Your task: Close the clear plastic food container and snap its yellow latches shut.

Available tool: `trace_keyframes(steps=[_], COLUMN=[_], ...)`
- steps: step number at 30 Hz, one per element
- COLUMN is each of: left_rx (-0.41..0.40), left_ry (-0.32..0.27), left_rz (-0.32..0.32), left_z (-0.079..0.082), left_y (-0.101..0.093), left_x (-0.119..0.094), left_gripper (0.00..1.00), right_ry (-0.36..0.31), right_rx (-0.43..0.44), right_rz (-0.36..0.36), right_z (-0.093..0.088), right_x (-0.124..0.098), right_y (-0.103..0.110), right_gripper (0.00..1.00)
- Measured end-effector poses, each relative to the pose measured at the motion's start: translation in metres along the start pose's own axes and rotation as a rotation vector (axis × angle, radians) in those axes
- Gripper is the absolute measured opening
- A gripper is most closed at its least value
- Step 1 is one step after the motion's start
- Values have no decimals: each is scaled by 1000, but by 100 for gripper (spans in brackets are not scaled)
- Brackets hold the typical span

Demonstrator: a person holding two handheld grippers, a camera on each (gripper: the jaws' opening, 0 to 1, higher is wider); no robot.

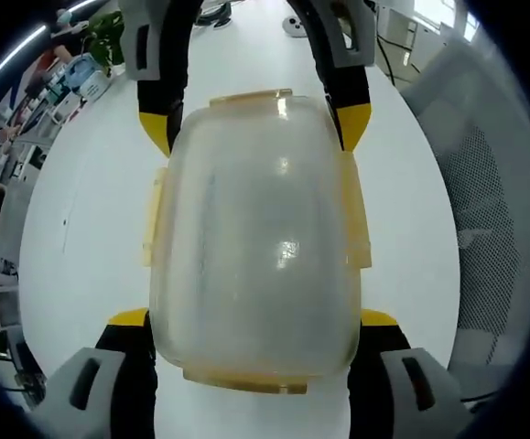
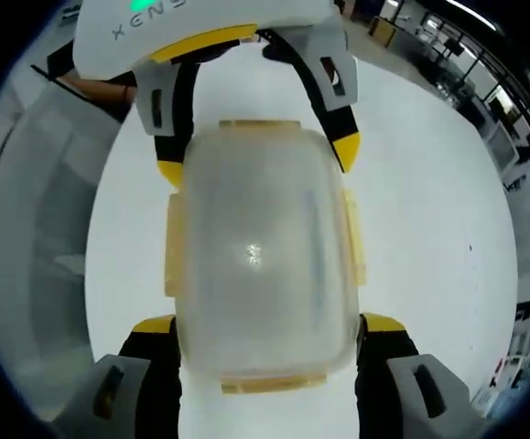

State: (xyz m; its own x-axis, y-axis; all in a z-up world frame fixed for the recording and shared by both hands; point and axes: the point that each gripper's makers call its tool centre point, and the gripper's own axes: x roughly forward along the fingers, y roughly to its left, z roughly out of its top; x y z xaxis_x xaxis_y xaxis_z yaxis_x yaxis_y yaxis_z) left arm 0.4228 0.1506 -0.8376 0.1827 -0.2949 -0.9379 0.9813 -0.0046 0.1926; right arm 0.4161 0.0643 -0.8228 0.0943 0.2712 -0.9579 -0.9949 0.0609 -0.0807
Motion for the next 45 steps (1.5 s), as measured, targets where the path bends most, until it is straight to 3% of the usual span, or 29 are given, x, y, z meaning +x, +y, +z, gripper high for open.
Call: trace_keyframes(steps=[21,45], left_rx=[-11,-8], left_ry=[7,3], left_rz=[4,-1], left_z=[-34,-37], left_y=[-5,14], left_x=[-12,-9], left_gripper=[89,89], right_ry=[-3,-11], right_rx=[-11,-8], right_rz=[6,7], right_z=[34,36], right_x=[9,13], right_y=[5,-13], right_gripper=[79,80])
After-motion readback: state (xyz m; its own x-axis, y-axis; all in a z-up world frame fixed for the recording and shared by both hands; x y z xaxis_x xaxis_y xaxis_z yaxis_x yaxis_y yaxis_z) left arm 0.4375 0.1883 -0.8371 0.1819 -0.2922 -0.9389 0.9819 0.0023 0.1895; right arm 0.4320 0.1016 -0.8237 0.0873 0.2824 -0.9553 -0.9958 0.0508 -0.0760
